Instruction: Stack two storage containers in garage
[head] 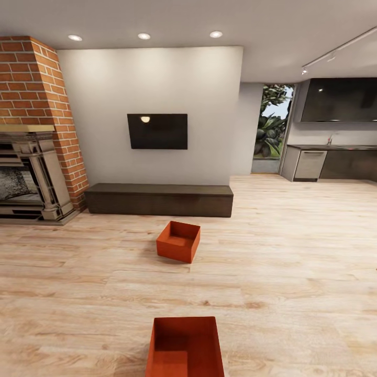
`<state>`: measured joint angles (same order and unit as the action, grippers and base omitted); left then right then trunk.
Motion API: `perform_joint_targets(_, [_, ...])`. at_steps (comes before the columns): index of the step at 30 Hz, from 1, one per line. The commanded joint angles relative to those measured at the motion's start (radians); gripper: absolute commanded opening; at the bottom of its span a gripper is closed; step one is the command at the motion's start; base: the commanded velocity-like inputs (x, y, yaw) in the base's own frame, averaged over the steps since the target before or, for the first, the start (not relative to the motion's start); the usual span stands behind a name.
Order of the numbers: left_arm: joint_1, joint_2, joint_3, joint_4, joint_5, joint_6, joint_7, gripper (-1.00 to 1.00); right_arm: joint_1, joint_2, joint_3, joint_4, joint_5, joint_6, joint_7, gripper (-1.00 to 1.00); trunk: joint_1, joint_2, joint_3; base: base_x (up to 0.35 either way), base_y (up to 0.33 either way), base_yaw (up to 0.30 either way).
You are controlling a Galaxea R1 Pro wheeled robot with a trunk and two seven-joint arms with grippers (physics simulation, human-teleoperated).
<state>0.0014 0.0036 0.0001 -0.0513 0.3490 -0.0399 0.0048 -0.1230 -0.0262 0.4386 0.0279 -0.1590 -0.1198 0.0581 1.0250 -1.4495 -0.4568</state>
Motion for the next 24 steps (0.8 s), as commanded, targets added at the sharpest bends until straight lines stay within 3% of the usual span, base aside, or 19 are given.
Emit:
perform_joint_targets(1, [0.0, 0.0, -0.001, -0.002, 0.003, -0.002, 0.003, 1.0, -0.001, 0.0, 0.007, 0.003, -0.011, -0.006, 0.005, 1.0, 0.0, -0.001, -0.001, 0.0, 0.0, 0.0])
perform_joint_targets(24, [0.0, 0.006, -0.006, -0.003, -0.003, -0.002, 0.009, 1.0, -0.001, 0.002, 0.0, 0.002, -0.019, -0.014, 0.007, 1.0, 0.0, -0.001, -0.01, 0.0, 0.0, 0.0])
